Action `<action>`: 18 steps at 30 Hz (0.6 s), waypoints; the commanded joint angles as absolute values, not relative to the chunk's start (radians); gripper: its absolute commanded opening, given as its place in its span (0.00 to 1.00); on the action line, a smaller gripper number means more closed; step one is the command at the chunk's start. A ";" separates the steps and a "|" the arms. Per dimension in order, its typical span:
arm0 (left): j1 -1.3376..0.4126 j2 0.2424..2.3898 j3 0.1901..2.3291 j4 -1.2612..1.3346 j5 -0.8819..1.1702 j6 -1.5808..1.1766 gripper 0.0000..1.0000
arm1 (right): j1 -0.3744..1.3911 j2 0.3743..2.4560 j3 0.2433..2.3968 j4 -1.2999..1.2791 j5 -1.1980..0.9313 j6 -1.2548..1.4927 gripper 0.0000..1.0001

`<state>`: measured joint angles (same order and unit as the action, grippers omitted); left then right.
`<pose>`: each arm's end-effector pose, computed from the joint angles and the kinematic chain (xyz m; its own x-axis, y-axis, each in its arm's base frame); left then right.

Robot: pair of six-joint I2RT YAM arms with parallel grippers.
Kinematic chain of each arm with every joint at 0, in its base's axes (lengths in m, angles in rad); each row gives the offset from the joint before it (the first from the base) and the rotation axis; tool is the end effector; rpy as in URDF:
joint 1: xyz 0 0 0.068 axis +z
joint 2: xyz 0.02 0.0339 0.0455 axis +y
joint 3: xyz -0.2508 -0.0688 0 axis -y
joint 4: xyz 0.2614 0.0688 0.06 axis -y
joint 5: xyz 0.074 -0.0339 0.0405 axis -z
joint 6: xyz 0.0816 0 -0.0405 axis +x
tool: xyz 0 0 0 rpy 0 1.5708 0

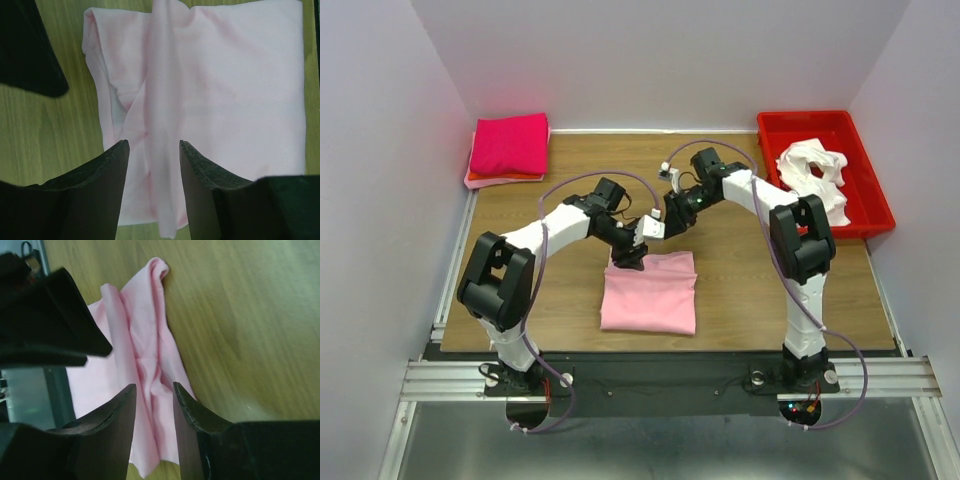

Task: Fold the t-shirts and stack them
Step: Fold the tshirt

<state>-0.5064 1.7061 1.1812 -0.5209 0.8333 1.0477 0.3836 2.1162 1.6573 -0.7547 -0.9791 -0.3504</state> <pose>0.2984 -0.2346 0.1714 0.1855 0.5632 -0.8052 0.9805 -0.1597 0.1142 0.3946 0.2323 0.1539 -0.6520 -0.4696 -0.5953 -0.7471 0.2634 0.6103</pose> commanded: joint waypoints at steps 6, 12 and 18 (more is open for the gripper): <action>-0.564 1.753 1.158 -0.385 0.776 0.976 0.53 | 0.442 2.189 1.603 -0.537 -1.031 -0.118 0.38; -0.587 1.790 1.167 -0.423 0.807 1.002 0.50 | 0.457 2.259 1.563 -0.453 -1.011 -0.064 0.36; -0.603 1.808 1.173 -0.463 0.815 1.028 0.50 | 0.460 2.289 1.537 -0.436 -1.003 -0.066 0.35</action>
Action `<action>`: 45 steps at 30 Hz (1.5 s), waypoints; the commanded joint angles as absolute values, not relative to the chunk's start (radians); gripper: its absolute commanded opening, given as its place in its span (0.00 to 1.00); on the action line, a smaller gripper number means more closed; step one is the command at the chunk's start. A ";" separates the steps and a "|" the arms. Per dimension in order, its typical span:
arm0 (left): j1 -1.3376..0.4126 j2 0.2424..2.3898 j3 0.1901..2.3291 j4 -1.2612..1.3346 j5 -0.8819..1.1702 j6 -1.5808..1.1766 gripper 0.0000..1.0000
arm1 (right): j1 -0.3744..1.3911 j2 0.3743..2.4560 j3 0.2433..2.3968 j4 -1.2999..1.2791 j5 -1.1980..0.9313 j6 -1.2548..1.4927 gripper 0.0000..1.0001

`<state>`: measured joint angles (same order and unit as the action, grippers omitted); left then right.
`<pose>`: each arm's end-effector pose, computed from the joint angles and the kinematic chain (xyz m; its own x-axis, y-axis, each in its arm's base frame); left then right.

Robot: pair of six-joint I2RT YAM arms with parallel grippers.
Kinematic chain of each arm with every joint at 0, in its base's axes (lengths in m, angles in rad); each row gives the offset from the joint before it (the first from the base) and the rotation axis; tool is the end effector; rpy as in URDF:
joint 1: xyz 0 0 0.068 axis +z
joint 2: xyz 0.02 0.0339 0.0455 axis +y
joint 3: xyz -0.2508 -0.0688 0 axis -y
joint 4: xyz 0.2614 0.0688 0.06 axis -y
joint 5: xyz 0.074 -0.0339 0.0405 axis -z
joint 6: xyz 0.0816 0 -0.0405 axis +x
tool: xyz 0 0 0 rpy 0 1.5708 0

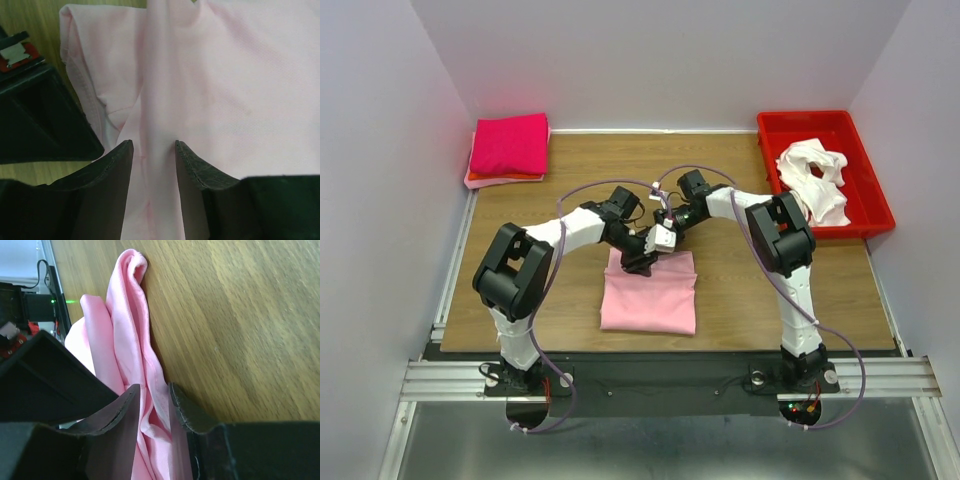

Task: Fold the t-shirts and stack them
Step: Fold the tshirt

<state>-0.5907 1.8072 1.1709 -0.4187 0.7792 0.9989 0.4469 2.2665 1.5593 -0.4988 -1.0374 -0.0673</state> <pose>0.2918 -0.2647 0.1354 0.1842 0.5968 -0.7810 0.9778 -0.1920 0.0839 0.3841 0.2620 0.0739 -0.8071 -0.4247 -0.4100 -0.5523 0.2979 0.7786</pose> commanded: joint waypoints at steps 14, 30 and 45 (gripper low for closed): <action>-0.611 1.822 1.206 -0.512 0.824 1.031 0.03 | 0.465 2.279 1.490 -0.428 -1.011 -0.081 0.34; -0.624 1.747 1.186 -0.538 0.805 1.042 0.00 | 0.465 2.102 1.510 -0.434 -1.043 -0.041 0.35; -0.624 1.706 1.210 -0.538 0.792 1.022 0.00 | 0.488 2.233 1.408 -0.430 -1.040 -0.115 0.30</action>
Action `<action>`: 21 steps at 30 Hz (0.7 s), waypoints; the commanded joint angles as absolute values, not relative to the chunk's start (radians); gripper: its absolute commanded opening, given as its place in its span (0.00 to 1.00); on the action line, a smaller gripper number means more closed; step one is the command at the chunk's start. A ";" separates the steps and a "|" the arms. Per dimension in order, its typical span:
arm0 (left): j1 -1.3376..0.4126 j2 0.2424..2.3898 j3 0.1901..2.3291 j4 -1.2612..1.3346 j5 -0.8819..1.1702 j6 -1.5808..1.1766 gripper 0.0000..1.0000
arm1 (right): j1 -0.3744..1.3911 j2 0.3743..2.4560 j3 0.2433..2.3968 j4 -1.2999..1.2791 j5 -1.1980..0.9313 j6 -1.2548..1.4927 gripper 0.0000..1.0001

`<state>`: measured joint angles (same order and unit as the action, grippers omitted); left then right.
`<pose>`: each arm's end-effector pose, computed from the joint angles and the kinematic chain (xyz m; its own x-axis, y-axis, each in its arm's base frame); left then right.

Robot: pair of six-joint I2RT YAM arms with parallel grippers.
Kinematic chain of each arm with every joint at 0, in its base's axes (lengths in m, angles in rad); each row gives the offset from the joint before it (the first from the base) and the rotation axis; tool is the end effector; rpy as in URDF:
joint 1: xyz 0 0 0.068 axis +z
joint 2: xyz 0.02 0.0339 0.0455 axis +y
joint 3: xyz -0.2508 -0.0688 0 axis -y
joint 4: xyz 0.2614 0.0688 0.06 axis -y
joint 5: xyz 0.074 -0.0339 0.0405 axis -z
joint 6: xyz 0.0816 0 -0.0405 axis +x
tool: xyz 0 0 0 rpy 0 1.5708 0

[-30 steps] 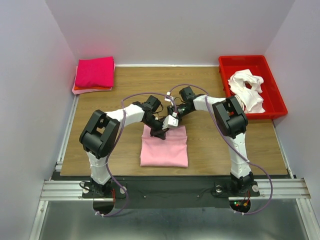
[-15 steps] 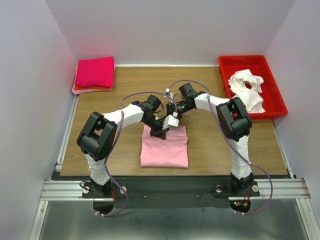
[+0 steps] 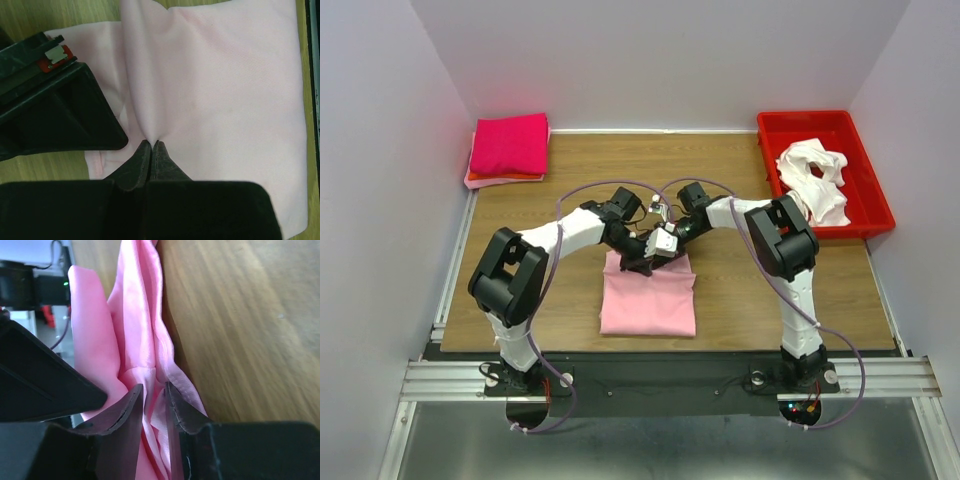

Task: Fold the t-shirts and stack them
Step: Fold the tshirt

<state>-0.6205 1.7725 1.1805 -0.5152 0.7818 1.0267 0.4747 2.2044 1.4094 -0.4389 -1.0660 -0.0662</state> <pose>0.2754 -0.2675 0.1452 0.1956 0.6065 -0.7707 0.9689 -0.2409 0.0564 0.3515 0.2609 0.0639 -0.8059 -0.4501 -0.3845 -0.5329 0.2687 0.8024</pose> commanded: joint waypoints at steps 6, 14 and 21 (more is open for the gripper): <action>-0.624 1.667 1.242 -0.546 0.744 1.040 0.00 | 0.486 2.238 1.388 -0.431 -1.042 -0.129 0.30; -0.611 1.693 1.305 -0.548 0.704 1.069 0.00 | 0.486 2.240 1.384 -0.433 -1.042 -0.137 0.30; -0.583 1.744 1.330 -0.535 0.698 1.089 0.00 | 0.486 2.240 1.384 -0.434 -1.043 -0.141 0.30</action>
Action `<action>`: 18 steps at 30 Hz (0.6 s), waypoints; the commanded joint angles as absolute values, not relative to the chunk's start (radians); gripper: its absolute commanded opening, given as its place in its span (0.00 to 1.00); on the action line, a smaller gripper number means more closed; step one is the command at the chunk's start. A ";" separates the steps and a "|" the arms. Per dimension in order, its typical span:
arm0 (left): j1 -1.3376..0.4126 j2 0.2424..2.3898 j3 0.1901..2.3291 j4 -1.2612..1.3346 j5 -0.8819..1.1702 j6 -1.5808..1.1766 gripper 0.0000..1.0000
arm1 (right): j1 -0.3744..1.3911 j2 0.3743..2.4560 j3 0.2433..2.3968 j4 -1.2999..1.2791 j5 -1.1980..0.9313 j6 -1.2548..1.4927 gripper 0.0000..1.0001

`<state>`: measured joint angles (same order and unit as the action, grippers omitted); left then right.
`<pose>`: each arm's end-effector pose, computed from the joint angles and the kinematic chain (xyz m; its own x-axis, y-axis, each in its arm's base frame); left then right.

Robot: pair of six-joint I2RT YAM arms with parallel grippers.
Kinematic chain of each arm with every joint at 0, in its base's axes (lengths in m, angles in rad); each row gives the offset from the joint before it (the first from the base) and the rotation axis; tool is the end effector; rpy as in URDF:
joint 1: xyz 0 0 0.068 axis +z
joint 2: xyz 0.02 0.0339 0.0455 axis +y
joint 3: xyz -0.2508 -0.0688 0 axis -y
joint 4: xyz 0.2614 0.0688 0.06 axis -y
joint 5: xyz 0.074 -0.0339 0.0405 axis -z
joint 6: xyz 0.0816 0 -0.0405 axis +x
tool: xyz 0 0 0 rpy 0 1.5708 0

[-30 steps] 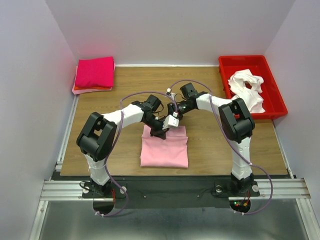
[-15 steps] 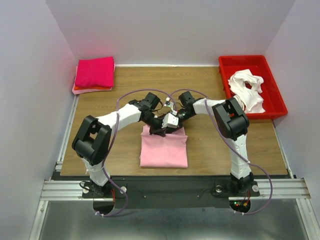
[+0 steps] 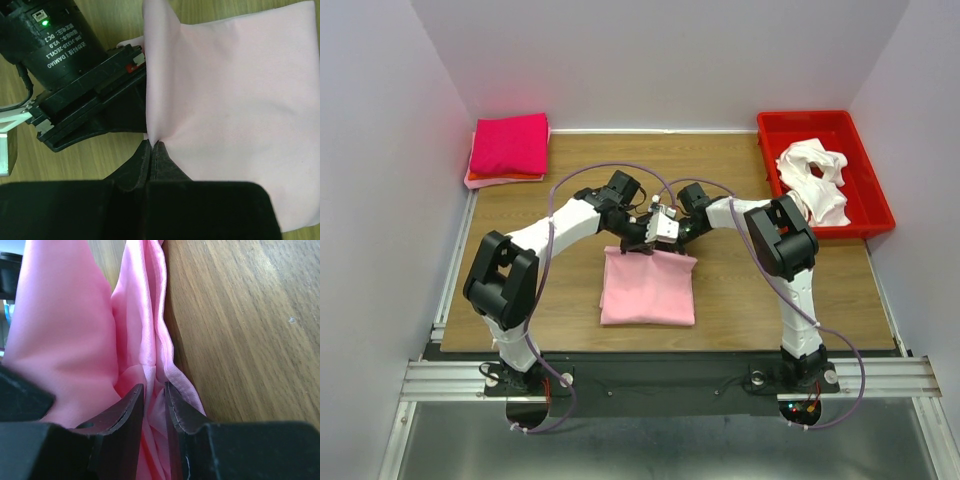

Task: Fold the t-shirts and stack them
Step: Fold the tshirt

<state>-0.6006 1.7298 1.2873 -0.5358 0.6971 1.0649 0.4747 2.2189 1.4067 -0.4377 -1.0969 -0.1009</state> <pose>0.2986 -0.2681 0.1901 0.3061 0.6033 -0.7365 0.9520 -0.2018 0.2304 0.3491 0.2611 0.0594 -0.7936 -0.4595 -0.3989 -0.5409 0.2325 0.8083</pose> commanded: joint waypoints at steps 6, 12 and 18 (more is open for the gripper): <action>-0.577 1.762 1.322 -0.529 0.698 1.106 0.00 | 0.479 2.223 1.422 -0.434 -1.006 -0.135 0.33; -0.572 1.767 1.315 -0.528 0.703 1.115 0.00 | 0.453 2.178 1.494 -0.439 -0.921 -0.132 0.47; -0.572 1.769 1.319 -0.532 0.704 1.120 0.00 | 0.413 2.177 1.598 -0.442 -0.873 -0.103 0.55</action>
